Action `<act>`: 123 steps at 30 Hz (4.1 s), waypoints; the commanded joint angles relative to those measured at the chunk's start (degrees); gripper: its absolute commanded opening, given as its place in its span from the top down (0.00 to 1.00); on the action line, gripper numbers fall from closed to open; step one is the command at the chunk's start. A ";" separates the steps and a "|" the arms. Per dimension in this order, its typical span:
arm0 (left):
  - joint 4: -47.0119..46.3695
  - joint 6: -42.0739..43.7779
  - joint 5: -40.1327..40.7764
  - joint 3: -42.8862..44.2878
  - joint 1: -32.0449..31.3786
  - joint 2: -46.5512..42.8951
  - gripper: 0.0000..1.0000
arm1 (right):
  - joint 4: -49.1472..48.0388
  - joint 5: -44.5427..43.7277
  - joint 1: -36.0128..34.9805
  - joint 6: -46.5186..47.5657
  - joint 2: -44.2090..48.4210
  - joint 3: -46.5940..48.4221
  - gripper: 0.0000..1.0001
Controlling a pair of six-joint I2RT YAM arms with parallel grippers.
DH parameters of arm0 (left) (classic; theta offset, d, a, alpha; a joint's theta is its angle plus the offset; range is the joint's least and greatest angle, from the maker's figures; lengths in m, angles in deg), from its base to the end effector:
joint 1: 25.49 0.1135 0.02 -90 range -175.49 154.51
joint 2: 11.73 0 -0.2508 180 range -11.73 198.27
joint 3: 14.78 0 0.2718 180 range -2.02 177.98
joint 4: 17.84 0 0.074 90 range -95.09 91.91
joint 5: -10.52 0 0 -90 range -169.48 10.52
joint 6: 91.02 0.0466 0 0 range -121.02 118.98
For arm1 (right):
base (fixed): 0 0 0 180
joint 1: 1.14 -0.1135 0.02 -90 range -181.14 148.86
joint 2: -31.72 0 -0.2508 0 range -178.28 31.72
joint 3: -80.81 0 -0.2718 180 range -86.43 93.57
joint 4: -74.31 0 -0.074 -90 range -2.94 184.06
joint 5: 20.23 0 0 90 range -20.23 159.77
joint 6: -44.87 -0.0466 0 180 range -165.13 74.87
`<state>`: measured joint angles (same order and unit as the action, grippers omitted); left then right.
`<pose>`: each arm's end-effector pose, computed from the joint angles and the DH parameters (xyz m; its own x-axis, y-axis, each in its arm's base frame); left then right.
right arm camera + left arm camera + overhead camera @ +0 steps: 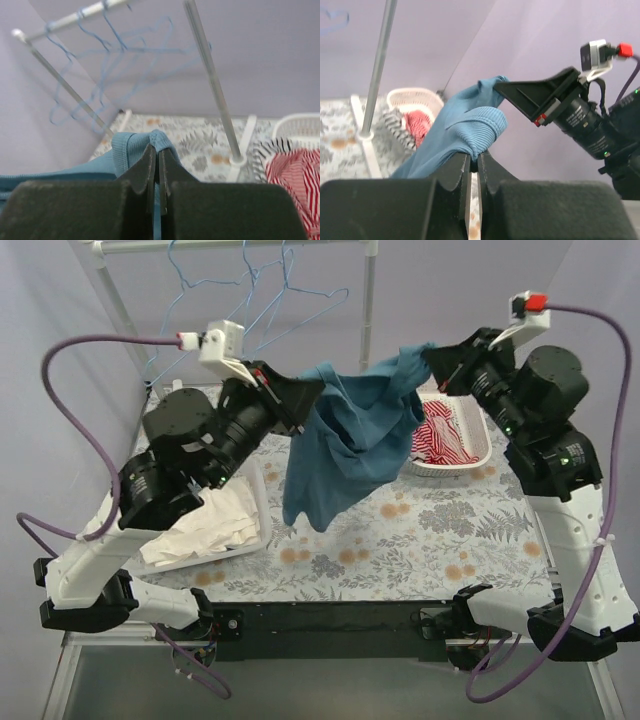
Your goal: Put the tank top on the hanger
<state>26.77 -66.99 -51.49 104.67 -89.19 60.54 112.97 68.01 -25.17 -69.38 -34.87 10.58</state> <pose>0.1274 -0.2085 0.5569 -0.5252 -0.7576 -0.3876 0.2559 0.2938 -0.9210 0.2186 0.0959 0.5391 -0.0901 0.4093 -0.9079 -0.3752 0.8305 0.4116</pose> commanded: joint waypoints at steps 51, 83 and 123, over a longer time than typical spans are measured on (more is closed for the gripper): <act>-1.98 16.58 -19.36 16.86 33.89 20.09 0.37 | -8.68 19.07 4.43 -1.77 11.22 -45.33 0.44; -0.30 25.72 -40.82 26.03 49.55 37.07 0.55 | -9.12 19.69 4.17 1.05 10.25 -45.60 0.45; -9.35 15.88 -50.22 11.17 48.23 21.78 1.00 | -8.60 15.30 4.17 2.01 12.18 -45.07 0.44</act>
<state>21.50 -49.35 -99.29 117.39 -40.71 86.96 106.15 84.40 -20.76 -68.66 -24.14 -35.78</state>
